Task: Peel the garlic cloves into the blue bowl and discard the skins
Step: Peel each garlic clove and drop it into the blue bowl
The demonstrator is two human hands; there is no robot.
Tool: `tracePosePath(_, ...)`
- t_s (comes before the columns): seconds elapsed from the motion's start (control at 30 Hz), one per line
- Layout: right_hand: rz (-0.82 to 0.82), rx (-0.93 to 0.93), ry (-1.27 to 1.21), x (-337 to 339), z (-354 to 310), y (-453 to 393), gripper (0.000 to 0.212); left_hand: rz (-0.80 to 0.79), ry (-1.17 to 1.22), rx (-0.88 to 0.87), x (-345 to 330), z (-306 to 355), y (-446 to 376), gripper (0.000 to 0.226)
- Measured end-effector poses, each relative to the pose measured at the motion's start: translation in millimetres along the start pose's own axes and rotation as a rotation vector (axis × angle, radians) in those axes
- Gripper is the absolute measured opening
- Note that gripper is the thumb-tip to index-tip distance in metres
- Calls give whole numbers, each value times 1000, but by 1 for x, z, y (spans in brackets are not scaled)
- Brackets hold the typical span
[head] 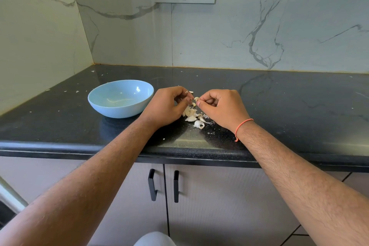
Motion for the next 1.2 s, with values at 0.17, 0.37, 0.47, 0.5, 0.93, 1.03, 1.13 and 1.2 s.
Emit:
tracePosePath(0.17,23,-4,-7,2,1,-1,6,9,0,2,2,0,0,24)
tracePosePath(0.37,29,14,4,2,1,-2,7,8,24,-27,3,3,0,10)
tracePosePath(0.47,18,3,-4,0,2,-2,8,16,18,-17,3,2,-1,8)
tracePosePath(0.5,16,0,-7,0,2,-2,8,17,16,-13,3,2,-1,8)
tracePosePath(0.93,3,69,22,0,-7,0,3,33,36,-90,5,12,2,20)
tracePosePath(1.03,-7,100,70,-1,-12,2,3,42,32,-112,6,15,3,18)
tracePosePath(1.13,2,120,74,1,-16,2,6,59,27,-85,8,11,2,16)
tracePosePath(1.2,15,133,75,2,-17,2,7,62,32,-73,8,9,2,15)
Point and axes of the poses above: each hand's wrist, its own y-axis away from the middle knuckle, its own x-axis out of the back of the hand, z = x × y, the point moved 10 cm from there along -y, towards the middle knuckle, and after that the axes turned 3 degrees about z, right-handed, at the moved point
